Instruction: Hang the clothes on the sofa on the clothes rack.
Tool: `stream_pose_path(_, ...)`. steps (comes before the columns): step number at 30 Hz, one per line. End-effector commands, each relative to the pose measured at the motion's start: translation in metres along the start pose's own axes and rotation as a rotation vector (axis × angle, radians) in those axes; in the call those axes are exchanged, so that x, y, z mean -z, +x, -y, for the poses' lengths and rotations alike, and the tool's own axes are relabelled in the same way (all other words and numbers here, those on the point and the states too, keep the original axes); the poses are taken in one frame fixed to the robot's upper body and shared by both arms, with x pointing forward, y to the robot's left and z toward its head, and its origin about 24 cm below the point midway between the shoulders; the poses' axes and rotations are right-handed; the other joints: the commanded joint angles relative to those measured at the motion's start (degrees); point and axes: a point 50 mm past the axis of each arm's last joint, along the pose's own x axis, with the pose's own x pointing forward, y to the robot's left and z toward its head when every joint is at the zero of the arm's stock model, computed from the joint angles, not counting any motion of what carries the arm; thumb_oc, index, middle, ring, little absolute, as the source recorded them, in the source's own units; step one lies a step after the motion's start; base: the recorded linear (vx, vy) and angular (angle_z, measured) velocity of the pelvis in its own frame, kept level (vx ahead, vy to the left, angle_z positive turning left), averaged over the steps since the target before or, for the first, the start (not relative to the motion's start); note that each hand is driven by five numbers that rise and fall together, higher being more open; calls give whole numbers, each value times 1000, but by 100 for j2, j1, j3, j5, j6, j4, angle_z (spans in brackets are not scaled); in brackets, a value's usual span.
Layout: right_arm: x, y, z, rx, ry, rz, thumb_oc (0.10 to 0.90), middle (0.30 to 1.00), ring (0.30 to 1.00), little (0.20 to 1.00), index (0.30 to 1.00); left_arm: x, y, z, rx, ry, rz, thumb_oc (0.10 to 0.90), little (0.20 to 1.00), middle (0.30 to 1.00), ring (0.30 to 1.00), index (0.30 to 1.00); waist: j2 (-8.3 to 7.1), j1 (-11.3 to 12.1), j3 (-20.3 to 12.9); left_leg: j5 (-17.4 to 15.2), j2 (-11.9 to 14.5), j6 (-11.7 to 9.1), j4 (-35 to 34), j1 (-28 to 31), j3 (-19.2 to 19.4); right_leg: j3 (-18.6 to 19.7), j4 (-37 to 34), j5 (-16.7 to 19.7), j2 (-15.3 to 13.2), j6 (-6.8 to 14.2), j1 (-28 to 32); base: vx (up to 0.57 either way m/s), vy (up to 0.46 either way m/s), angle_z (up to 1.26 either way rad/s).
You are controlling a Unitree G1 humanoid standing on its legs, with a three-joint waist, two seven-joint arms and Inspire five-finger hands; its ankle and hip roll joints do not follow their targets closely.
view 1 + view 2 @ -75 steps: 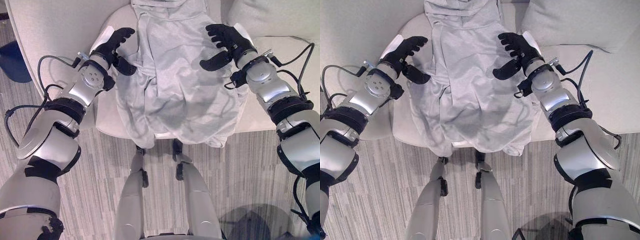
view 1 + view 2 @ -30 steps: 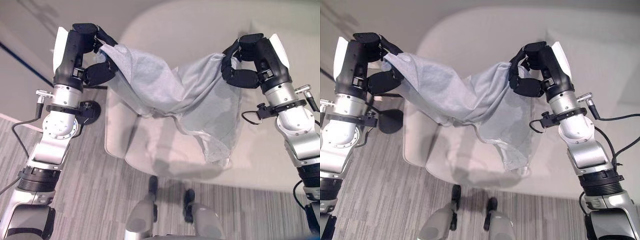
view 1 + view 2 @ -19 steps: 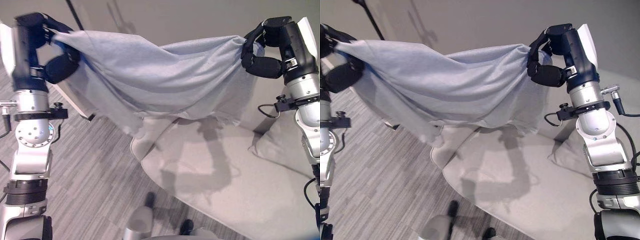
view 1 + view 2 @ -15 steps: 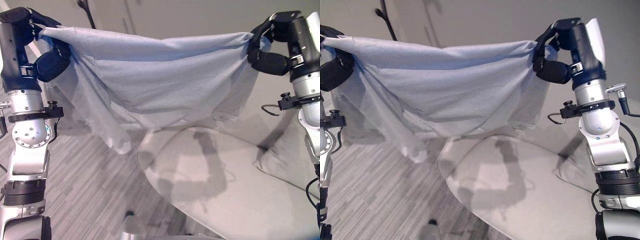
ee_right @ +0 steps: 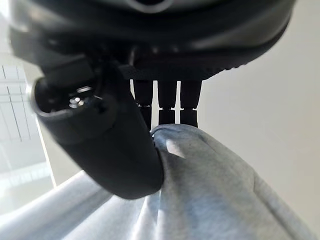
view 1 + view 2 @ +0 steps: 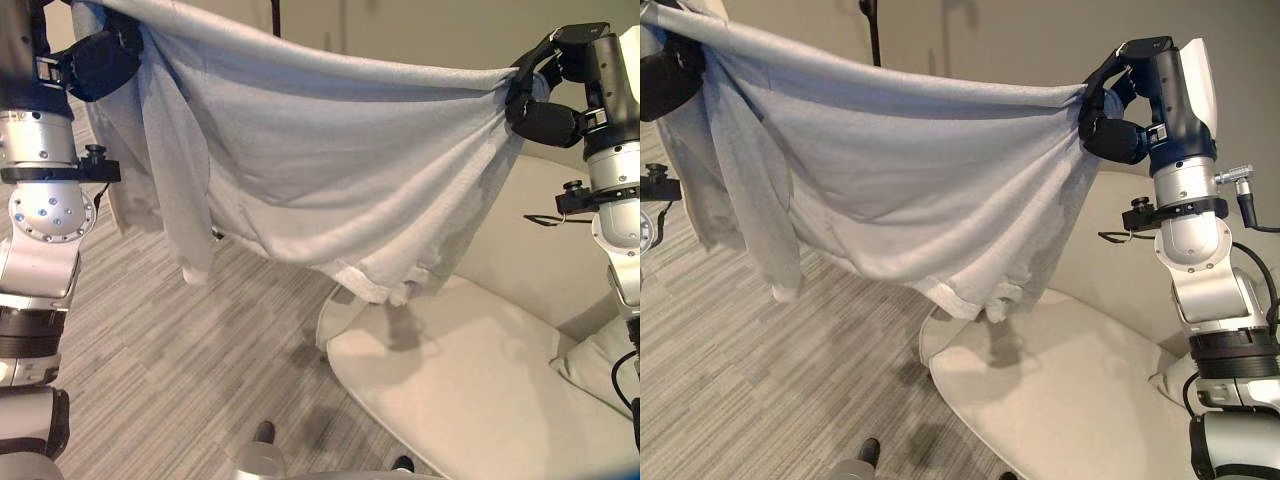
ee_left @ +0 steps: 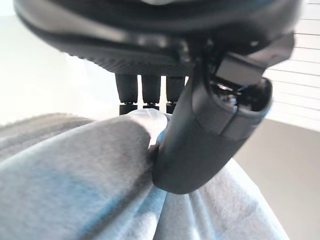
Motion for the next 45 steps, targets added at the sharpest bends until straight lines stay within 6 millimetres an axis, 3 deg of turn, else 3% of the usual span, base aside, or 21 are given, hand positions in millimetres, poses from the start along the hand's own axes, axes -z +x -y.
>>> stream_pose_path(1,-39,24,63,221,5,168,400,300,300,300,300,-23,21,-15,-91,-59,116,400,300,300,300,300,-355,-131,-531,-235,-1194,460,-361,263,-82,159,-1349,962,811,-70,574,51,114,60)
stream_pose_path(4,-36,22,65,242,16,162,400,300,300,300,300,-19,16,-8,-87,-96,92,400,300,300,300,300,-321,-152,-521,-158,-1227,459,-361,233,24,62,-1700,1106,736,-54,738,10,133,60)
stream_pose_path(6,-36,21,68,236,4,156,400,300,300,300,300,-20,16,4,-65,-150,85,400,300,300,300,300,-270,-279,-417,-169,-1019,460,-89,-14,675,-189,-1921,1194,551,53,858,-78,255,42)
stream_pose_path(9,-36,20,65,222,1,156,400,300,300,300,300,-22,16,5,-60,-155,94,400,300,300,300,300,-296,-263,-426,-171,-727,392,46,-162,747,-181,-1926,1220,403,93,830,11,210,34)
stream_pose_path(12,-34,20,64,218,4,147,400,300,300,300,300,-24,20,9,-47,-171,98,400,300,300,300,300,-394,-286,-432,168,88,237,-64,-248,657,-220,-1926,1154,101,150,783,50,237,3)
stream_pose_path(13,-34,20,64,219,4,147,400,300,300,300,300,-24,20,9,-47,-171,99,400,300,300,300,300,-392,-287,-433,178,93,233,-80,-244,654,-223,-1926,1154,106,147,781,123,315,4)
stream_pose_path(14,-33,19,67,224,-15,144,400,300,300,300,300,-26,24,7,-63,-175,108,400,300,300,300,300,-395,-342,-447,532,631,110,-224,-352,647,-221,-1926,1062,-67,225,844,179,409,5)
stream_pose_path(16,-29,15,71,234,-44,126,400,300,300,300,300,-26,25,10,-69,-190,104,400,300,300,300,300,-286,-459,-479,755,996,-25,-334,-507,791,-303,-1926,962,-228,296,994,208,445,6)
stream_pose_path(21,-20,4,73,232,-71,90,400,300,300,300,300,-32,25,27,-7,-233,114,400,300,300,300,300,-23,-551,-747,549,897,-268,-361,-430,1168,-573,-1926,1139,-606,495,1234,270,475,52)
stream_pose_path(22,-16,-4,77,235,-112,68,400,300,300,300,300,-34,23,31,22,-237,126,400,300,300,300,300,-62,-632,-796,316,533,-218,-361,-332,1299,-702,-1833,2067,-1148,698,1363,301,519,28)
stream_pose_path(23,-17,-4,78,243,-121,69,400,300,300,300,300,-38,24,32,29,-238,140,400,300,300,300,300,-99,-628,-761,272,342,-96,-361,-309,1319,-718,-1656,2582,-1383,693,1275,368,693,32)
stream_pose_path(25,-20,-4,79,267,-114,83,400,300,300,300,300,-40,24,33,45,-227,153,400,300,300,300,300,-100,-602,-727,144,27,148,-361,-218,1525,-854,-1261,2944,-1697,616,1063,186,523,31)
stream_pose_path(27,-21,-2,80,280,-102,94,400,300,300,300,300,-44,27,36,63,-226,168,400,300,300,300,300,-22,-709,-661,-16,-206,319,-361,-110,1528,-534,-709,2607,-1425,442,800,245,501,10)
stream_pose_path(31,-25,-2,86,284,-95,111,400,300,300,300,300,-45,24,47,97,-261,158,400,300,300,300,300,73,-906,-532,-228,-464,422,-361,167,1437,-156,-735,1394,-295,143,279,265,271,29)
stream_pose_path(32,-25,-2,86,284,-95,111,400,300,300,300,300,-45,24,47,97,-261,158,400,300,300,300,300,73,-906,-532,-228,-464,422,-361,167,1437,-156,-735,1394,-295,143,279,298,141,19)
stream_pose_path(33,-22,-5,88,281,-90,98,400,300,300,300,300,-40,19,52,107,-279,127,400,300,300,300,300,32,-1054,-415,-362,-658,481,-361,423,1306,94,-1009,1370,356,106,-147,302,149,11)
stream_pose_path(35,-16,-10,89,280,-93,78,400,300,300,300,300,-35,13,57,108,-300,95,400,300,300,300,300,-42,-1184,-357,-477,-921,533,-361,625,1202,162,-1460,1586,753,177,-522,388,172,14)
stream_pose_path(37,-13,-16,93,280,-123,61,400,300,300,300,300,-37,10,67,121,-324,84,400,300,300,300,300,-24,-1373,-327,-632,-1086,581,-361,850,954,51,-1889,1896,931,299,-807,448,111,89)
stream_pose_path(41,-10,-24,100,281,-156,43,400,300,300,300,300,-40,5,76,136,-364,81,400,300,300,300,300,-7,-1466,-535,-746,-1152,511,-361,1249,816,-15,-1926,1866,829,141,-368,389,3,76)
stream_pose_path(43,-13,-23,99,252,-170,52,400,300,300,300,300,-39,3,75,136,-376,78,400,300,300,300,300,54,-1481,-567,-729,-1075,339,359,1283,911,-47,-1926,1779,821,56,3,399,-37,47)
stream_pose_path(45,-18,-19,95,232,-140,75,400,300,300,300,300,-34,-1,70,125,-373,58,400,300,300,300,300,-119,-1285,-385,-162,-1201,66,2363,522,845,187,-1926,1645,721,-158,480,287,-72,-5)
